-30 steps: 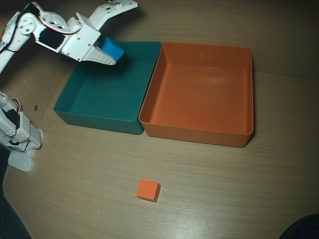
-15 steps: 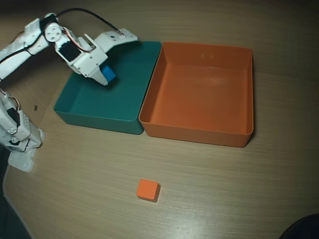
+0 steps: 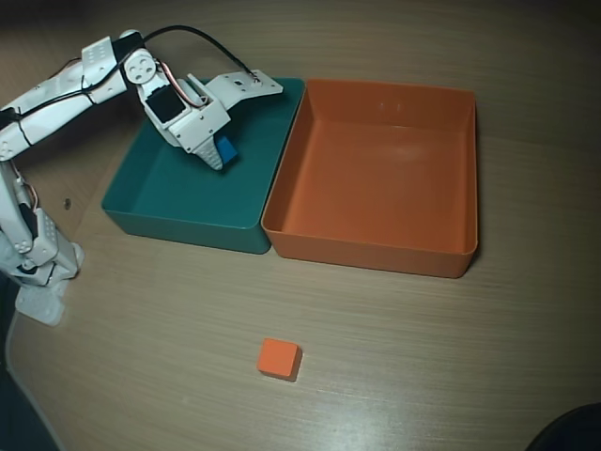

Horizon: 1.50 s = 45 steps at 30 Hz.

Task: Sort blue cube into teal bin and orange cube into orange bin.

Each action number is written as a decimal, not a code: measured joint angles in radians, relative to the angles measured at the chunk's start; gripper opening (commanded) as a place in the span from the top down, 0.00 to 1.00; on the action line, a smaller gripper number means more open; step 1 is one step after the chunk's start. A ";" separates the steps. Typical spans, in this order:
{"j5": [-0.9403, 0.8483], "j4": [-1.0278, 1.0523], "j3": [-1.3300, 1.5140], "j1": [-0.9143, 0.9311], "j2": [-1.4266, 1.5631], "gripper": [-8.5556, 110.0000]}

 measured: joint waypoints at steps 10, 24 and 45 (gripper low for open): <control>0.000 0.000 -0.002 0.002 0.000 0.67; 0.000 0.000 -0.002 0.014 0.000 0.76; 0.002 0.000 -0.009 0.385 0.307 0.95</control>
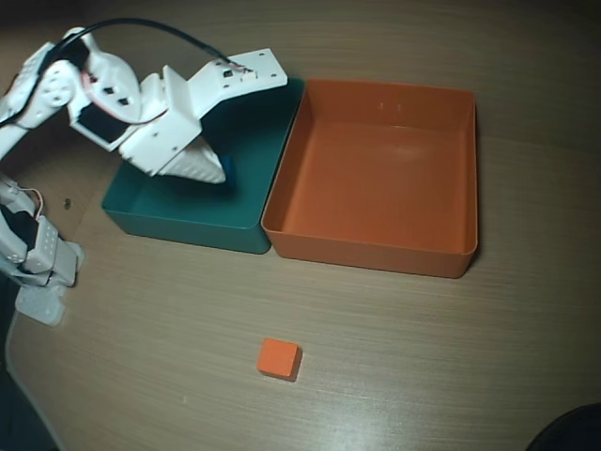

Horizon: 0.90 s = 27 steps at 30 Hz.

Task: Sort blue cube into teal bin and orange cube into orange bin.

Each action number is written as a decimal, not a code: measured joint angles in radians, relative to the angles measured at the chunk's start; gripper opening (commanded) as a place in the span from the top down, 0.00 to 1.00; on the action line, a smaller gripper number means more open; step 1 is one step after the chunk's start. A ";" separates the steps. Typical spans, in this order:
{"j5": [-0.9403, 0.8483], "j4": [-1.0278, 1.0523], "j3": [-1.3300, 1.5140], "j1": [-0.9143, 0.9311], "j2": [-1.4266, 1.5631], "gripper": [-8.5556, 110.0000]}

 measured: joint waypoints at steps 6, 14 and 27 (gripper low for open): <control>-0.011 -0.028 -0.002 0.216 0.025 0.94; -0.002 -0.275 -0.069 0.356 -0.064 0.83; -0.011 -0.451 -0.075 0.403 -0.327 0.63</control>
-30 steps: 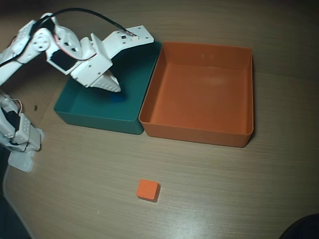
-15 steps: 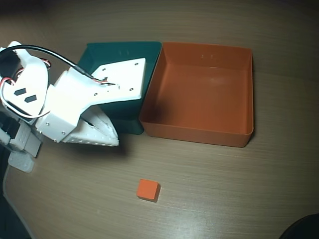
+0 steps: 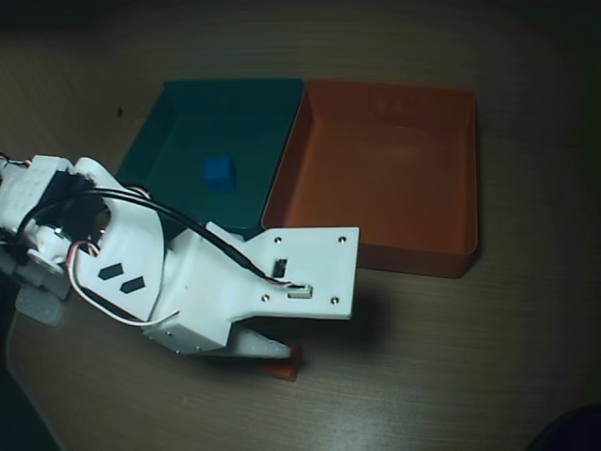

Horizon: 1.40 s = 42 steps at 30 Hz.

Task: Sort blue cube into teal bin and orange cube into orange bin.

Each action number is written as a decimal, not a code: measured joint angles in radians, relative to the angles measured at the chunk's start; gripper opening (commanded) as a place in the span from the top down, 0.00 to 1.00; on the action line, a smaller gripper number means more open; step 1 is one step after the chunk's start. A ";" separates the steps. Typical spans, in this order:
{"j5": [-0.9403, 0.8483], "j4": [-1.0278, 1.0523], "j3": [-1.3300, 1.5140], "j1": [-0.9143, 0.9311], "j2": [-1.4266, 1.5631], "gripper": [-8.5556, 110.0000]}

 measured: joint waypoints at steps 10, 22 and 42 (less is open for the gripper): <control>0.000 0.000 0.000 0.020 -0.156 0.63; 0.000 0.000 0.000 0.094 -0.172 0.63; 0.000 0.000 -0.006 0.080 -0.279 0.91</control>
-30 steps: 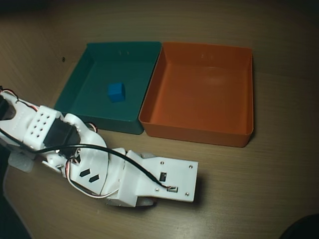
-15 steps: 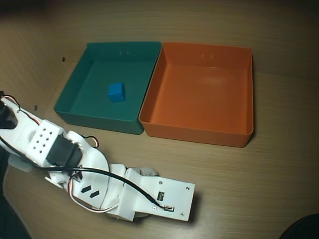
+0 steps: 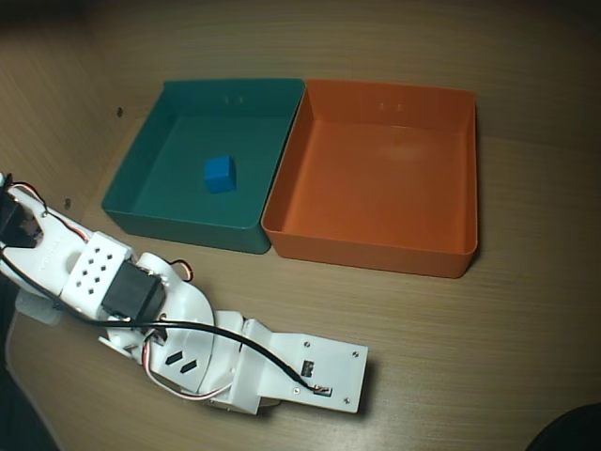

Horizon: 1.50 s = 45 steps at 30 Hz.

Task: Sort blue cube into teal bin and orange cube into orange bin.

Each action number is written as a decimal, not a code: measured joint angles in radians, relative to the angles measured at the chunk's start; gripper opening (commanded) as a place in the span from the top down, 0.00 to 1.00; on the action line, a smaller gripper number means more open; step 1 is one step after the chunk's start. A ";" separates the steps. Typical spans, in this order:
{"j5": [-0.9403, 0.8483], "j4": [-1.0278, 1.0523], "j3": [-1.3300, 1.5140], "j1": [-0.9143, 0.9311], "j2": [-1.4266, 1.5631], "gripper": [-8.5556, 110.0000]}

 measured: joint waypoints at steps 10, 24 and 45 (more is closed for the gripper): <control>0.009 0.000 0.000 -0.018 0.018 0.97; 0.009 0.000 -0.135 -0.268 0.356 0.98; 0.009 0.002 -0.403 -0.535 0.003 0.98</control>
